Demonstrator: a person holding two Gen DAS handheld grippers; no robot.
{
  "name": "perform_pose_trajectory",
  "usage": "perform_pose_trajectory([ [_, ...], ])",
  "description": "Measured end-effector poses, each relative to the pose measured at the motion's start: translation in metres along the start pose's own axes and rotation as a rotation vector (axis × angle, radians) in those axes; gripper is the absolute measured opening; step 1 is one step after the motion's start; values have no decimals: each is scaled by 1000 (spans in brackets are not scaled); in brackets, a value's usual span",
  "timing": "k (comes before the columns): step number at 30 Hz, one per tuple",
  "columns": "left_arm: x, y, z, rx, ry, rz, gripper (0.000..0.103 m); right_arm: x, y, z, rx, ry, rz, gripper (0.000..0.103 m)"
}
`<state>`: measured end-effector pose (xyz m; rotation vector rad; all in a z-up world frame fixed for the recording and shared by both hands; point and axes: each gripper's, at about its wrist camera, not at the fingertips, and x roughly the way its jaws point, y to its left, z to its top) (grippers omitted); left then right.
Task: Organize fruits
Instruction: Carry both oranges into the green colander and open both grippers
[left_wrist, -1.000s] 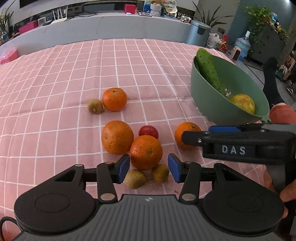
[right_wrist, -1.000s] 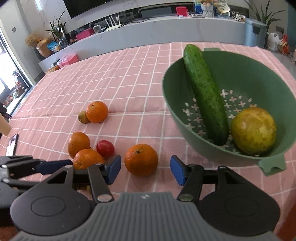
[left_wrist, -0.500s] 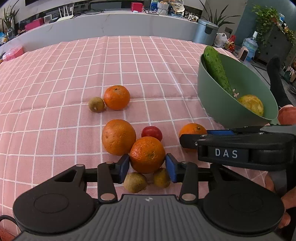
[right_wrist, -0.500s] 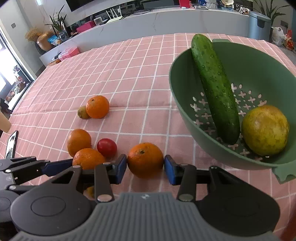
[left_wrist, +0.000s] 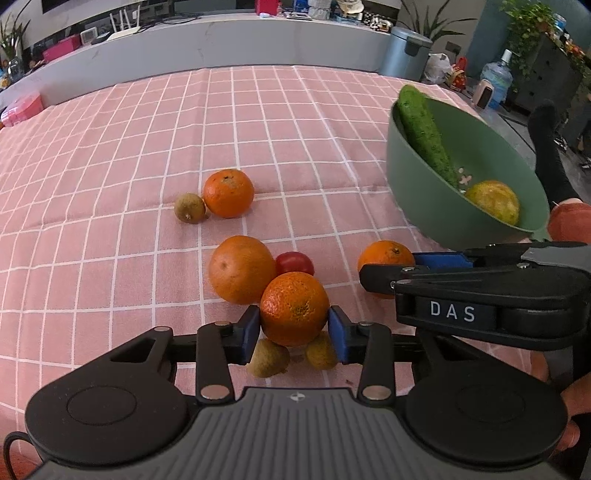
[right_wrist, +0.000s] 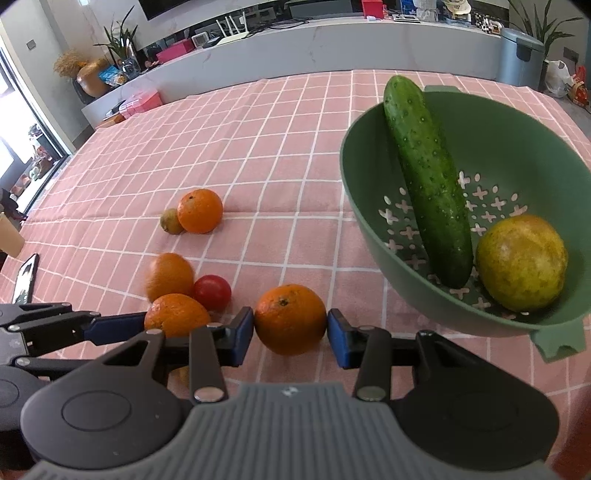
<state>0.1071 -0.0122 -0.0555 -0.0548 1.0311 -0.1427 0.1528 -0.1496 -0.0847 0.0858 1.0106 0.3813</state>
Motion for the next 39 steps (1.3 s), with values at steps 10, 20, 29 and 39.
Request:
perform_pose_trajectory([
  [10,-34,-12,19,49,-68,-38,45,-50,-9,6,-51,-62,-8,40],
  [20,-44,-47,62,125,-128,-148,45,-101,-43,28,-141,-109,-69,40],
  [29,-11,-96,103,255,-79,-239,45,-97,-82,55,-244,-61,-108,40],
  [39,44,-142,138,414,-37,-254,45,-55,-122,81,-357,7,-128,40],
])
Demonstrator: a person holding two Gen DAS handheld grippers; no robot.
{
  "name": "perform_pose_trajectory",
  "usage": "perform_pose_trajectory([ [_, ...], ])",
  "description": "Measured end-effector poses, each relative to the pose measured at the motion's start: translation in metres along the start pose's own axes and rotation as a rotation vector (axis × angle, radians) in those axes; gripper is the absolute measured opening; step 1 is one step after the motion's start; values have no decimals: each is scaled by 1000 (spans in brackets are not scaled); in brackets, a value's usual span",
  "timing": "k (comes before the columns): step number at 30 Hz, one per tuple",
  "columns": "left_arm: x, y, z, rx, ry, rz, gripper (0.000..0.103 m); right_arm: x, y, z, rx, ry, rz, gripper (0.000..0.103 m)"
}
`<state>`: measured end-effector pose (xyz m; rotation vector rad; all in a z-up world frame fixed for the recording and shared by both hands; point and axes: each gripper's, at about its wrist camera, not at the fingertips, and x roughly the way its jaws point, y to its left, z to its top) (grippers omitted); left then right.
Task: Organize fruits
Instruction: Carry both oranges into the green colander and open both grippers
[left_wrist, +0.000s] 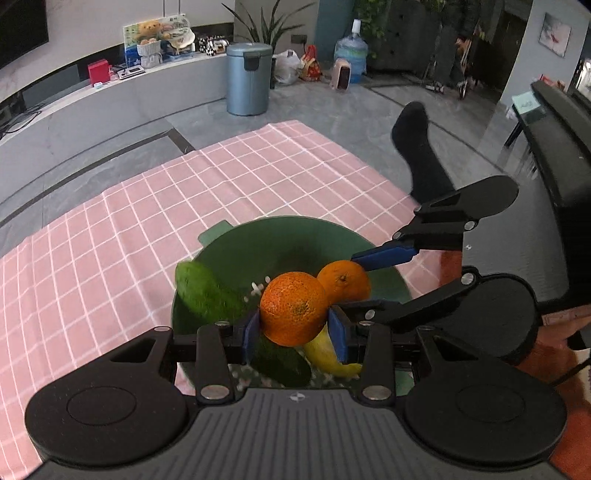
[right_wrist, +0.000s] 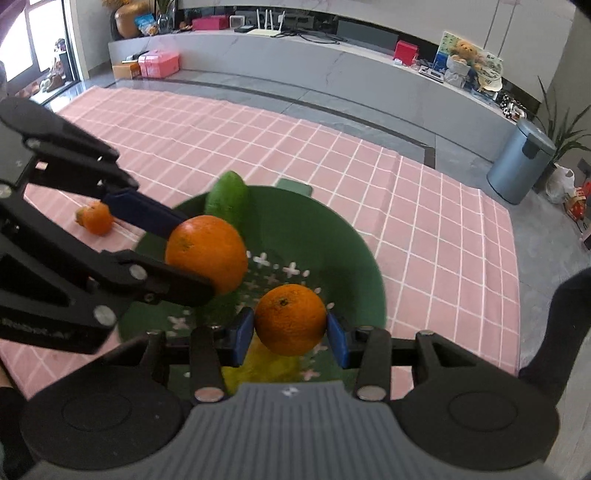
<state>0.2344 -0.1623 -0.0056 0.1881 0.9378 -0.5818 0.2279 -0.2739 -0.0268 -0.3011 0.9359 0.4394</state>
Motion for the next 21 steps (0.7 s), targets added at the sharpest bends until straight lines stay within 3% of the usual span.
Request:
perform_pose_trajectory([
  [5,21,4,8,-5,24,6,45,22,-10,3,-18,15,5,40],
  [10,36,-1,9,47,63,67,45,42,-4,5,-100,56,-11,40],
  [21,40,2,11,31,68,46,45,53,-5,8,-144,90,-17,40],
])
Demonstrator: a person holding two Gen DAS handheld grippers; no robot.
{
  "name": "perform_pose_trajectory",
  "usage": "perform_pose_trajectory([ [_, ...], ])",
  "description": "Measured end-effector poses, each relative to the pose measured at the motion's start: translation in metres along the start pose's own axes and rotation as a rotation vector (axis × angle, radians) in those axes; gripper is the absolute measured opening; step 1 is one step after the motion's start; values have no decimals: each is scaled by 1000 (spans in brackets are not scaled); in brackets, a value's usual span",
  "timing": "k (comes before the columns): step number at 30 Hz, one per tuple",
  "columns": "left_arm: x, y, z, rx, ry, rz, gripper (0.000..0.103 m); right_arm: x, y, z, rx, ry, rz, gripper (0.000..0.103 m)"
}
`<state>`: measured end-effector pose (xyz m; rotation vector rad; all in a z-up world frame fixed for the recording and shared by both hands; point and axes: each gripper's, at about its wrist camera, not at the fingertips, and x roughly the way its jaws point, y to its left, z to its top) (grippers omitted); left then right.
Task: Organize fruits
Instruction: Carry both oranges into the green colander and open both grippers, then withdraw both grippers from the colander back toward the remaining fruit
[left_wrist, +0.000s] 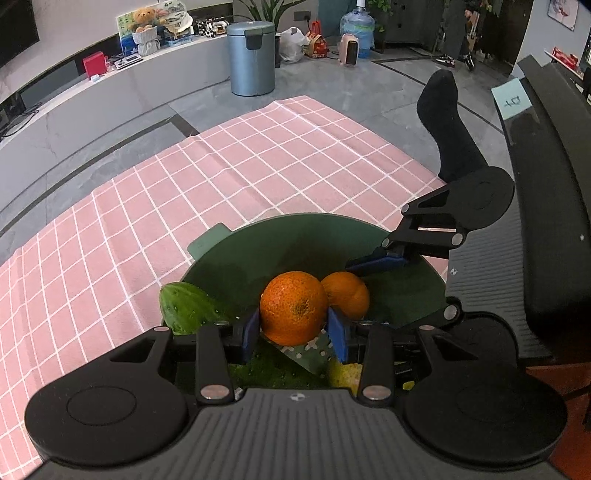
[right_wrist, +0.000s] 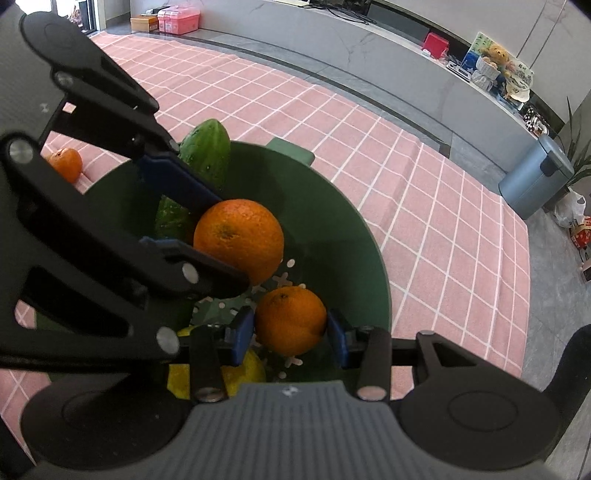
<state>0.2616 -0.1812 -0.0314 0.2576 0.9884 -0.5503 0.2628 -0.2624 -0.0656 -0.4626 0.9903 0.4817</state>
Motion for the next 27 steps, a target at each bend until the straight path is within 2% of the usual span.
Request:
perform_pose_trajectory([
  [3,-2,1,-1,-13,-8,-5,45,-2,5,0,-8,2,-7,40],
  [8,-5,4,-2,-36,-10,-8,51,-5,16,2,-40,11,-31,41],
  [10,-9,5,-2,-51,-22,-18,54,-9,17,3,-41,7,-36,42],
  [12,-15,6,-3,-60,-31,-19,56,-14,17,3,-35,7,-42,48],
  [23,-54,0,-17,-36,-31,-7,56,-49,33,2,-23,11,-70,50],
  [27,-68,0,-26,-31,-27,9,56,-66,48,3,-13,-11,-62,55],
])
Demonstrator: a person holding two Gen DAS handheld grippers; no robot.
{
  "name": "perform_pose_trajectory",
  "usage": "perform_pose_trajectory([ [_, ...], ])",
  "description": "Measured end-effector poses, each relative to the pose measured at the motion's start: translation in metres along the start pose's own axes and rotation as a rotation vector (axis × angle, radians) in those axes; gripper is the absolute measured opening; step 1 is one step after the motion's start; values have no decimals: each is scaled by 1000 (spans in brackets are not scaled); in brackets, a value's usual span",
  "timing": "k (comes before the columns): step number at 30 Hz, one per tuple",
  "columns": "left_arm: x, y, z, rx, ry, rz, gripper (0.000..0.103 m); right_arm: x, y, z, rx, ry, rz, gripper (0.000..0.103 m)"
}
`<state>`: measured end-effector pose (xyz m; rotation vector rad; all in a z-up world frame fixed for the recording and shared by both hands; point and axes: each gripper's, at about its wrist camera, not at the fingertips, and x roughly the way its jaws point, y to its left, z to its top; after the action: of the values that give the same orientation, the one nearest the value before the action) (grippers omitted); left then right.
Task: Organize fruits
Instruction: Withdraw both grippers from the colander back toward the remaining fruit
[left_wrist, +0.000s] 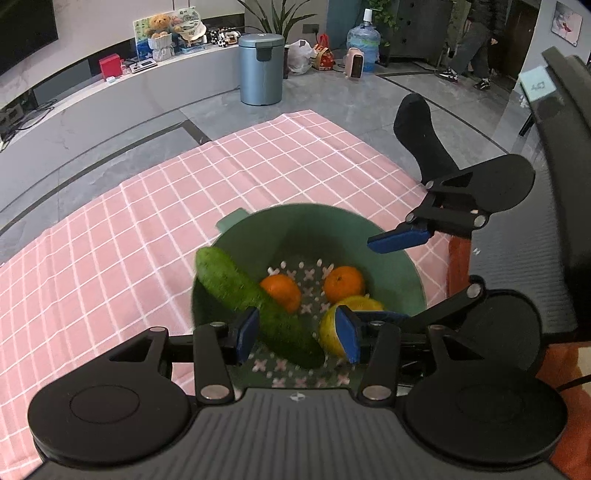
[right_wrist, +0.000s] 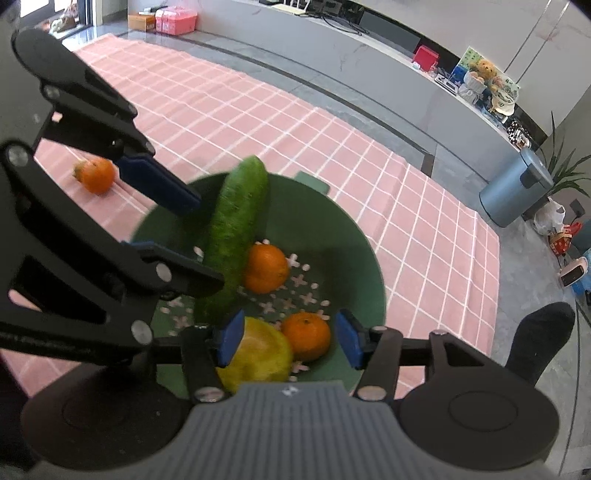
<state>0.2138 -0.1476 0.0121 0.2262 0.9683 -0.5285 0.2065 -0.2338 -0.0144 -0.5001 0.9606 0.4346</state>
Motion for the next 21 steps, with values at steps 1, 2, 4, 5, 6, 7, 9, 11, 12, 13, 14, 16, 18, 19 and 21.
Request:
perform_pose_trajectory([
  [1,-4,1,-2,-1,-1,5,56,-4,3,1,9,-5,7,55],
  [2,-8,3,-5,-3,-2,9,56,-8,5,2,17,-10,16,55],
  [4,-16,6,-12,-15,-6,14,56,-13,10,3,29,-21,27,55],
  [5,-21,9,-17,-25,-8,19,56,-16,13,3,35,-29,33,55],
  [6,-24,11,-20,-35,-10,24,56,-18,17,3,45,-38,40,55],
  [7,-28,14,-25,-46,-10,33,56,-20,21,3,55,-47,49,55],
  [9,-35,21,-34,-72,-14,57,56,-23,32,2,75,-67,67,55],
  [11,-42,27,-45,-93,-22,71,56,-25,44,3,89,-87,78,55],
  [12,-46,32,-51,-107,-24,77,56,-25,50,3,98,-98,85,55],
  [13,-50,37,-57,-123,-27,82,56,-26,56,2,109,-109,94,55],
  [14,-53,41,-61,-139,-29,87,56,-26,62,3,121,-121,104,55],
  [16,-59,53,-72,-180,-36,105,56,-28,74,3,149,-148,131,55],
  [18,-68,64,-82,-219,-53,120,56,-28,86,3,174,-171,154,55],
  [19,-71,69,-86,-237,-63,127,56,-28,92,3,186,-181,160,55],
  [21,-76,80,-96,-274,-83,136,56,-26,103,2,215,-198,178,55],
])
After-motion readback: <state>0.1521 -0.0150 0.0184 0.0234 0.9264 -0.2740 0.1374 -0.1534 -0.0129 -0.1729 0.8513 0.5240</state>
